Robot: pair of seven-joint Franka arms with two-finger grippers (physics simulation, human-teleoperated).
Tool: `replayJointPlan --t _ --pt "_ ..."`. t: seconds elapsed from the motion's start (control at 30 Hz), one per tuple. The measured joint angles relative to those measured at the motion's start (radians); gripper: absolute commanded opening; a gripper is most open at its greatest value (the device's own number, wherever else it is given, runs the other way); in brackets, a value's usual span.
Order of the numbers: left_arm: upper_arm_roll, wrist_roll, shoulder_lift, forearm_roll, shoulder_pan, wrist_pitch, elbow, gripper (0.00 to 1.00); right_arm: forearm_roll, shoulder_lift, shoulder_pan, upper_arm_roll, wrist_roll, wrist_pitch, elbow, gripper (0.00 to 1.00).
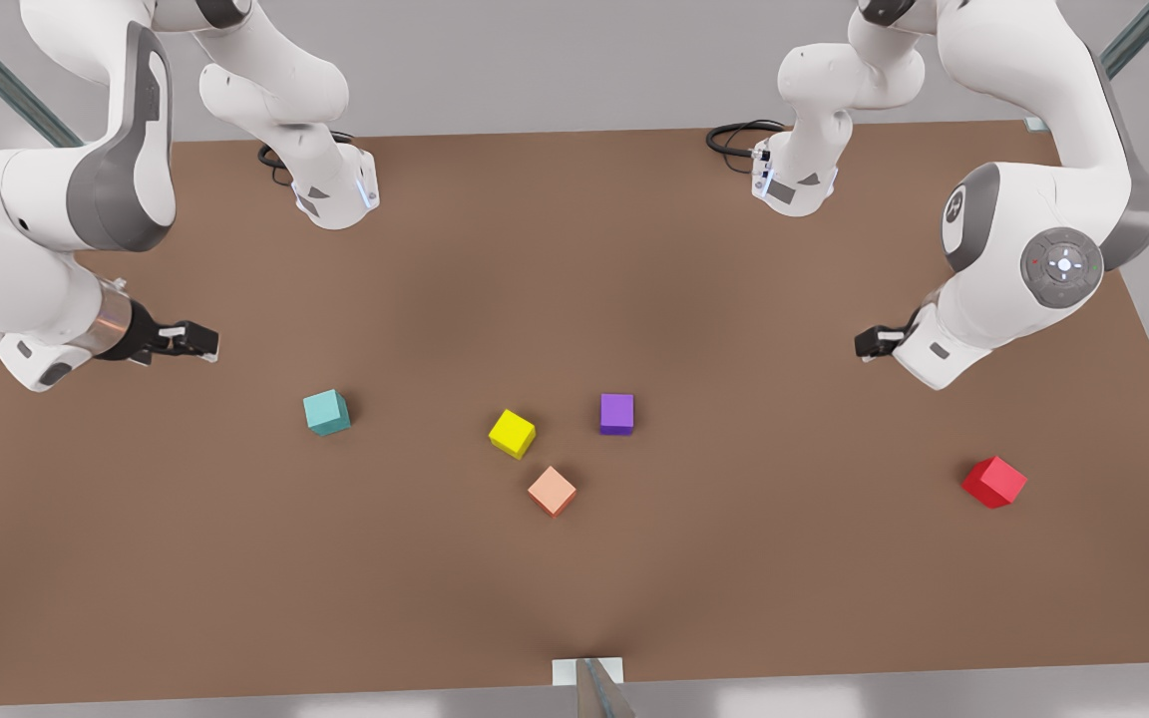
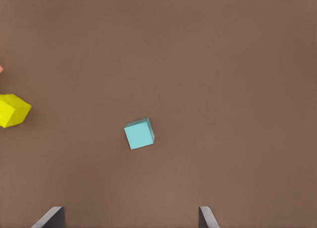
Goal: Pick up red wooden cube and pass to hand red wooden cube and place in blue wooden cube
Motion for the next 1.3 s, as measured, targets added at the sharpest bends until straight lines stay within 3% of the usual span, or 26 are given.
replayJointPlan --t 0.13,0.3,0.47,0.8,1.3 --pt "0.005 -0.017 0.051 0.002 0.013 0.016 0.014 1.0 0.009 0.001 -0.002 -0.001 0.001 0.014 0.001 1.0" --pt "0.015 -0.033 0.396 0.005 0.27 0.149 0.195 1.0 0.008 0.002 -0.002 -0.001 0.002 0.024 0.001 1.0" --pt "0.123 -0.063 0.559 -0.034 0.355 0.339 0.206 1.0 0.005 0.002 -0.001 -0.001 0.002 0.027 -0.001 1.0" --pt "0.153 -0.191 0.612 -0.092 0.367 0.628 0.122 1.0 0.003 0.003 0.002 -0.001 0.001 0.026 -0.007 1.0" --pt "0.156 -0.35 0.645 -0.092 0.363 0.713 0.113 1.0 0.002 0.008 0.003 0.002 -0.003 0.022 -0.01 1.0"
